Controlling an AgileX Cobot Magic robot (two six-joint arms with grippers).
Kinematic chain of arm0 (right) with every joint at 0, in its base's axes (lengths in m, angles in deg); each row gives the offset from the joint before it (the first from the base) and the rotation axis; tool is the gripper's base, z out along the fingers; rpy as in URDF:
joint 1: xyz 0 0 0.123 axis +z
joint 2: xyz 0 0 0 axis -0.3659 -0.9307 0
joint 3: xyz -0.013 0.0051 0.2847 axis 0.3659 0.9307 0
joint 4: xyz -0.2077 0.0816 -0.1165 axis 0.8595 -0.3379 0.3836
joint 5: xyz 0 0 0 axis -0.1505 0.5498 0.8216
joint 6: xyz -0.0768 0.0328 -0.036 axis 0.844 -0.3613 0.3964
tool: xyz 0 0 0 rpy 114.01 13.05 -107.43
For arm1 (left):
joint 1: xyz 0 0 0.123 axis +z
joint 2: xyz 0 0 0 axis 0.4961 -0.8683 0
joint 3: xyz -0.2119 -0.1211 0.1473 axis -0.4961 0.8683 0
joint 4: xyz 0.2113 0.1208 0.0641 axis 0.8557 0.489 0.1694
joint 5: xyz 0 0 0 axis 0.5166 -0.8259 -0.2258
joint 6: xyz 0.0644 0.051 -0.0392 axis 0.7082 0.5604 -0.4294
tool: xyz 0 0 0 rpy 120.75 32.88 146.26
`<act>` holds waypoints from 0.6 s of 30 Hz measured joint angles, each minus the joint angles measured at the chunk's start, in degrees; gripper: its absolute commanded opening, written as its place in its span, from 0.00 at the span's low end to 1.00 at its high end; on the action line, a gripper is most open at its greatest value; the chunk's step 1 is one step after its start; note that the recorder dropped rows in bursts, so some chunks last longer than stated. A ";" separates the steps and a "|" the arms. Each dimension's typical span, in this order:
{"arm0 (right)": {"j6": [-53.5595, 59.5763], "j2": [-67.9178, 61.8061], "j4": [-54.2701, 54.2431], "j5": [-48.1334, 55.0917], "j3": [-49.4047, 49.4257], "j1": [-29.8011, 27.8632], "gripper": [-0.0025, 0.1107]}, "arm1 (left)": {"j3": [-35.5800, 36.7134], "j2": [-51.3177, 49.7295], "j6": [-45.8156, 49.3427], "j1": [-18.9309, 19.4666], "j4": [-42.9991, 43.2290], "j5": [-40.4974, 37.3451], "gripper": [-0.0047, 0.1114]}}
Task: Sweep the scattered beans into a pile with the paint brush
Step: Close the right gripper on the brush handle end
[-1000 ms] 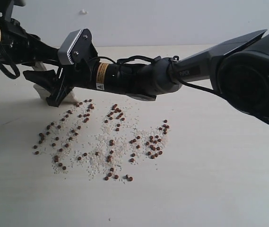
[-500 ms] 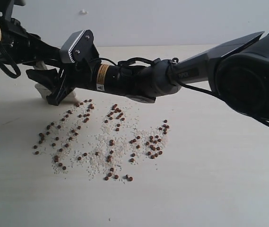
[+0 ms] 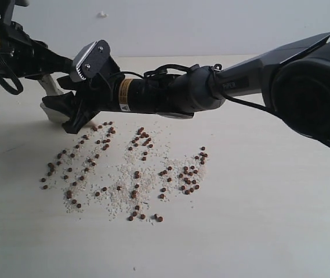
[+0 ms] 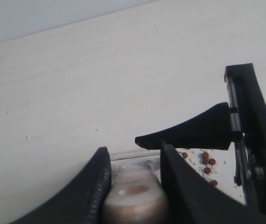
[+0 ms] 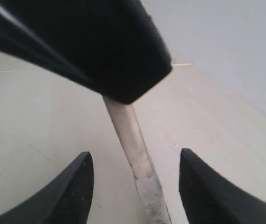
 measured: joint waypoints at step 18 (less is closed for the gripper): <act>-0.18 0.49 0.05 -1.78 0.00 -0.10 0.47 | -0.09 0.46 0.00 0.00 -0.10 0.00 0.04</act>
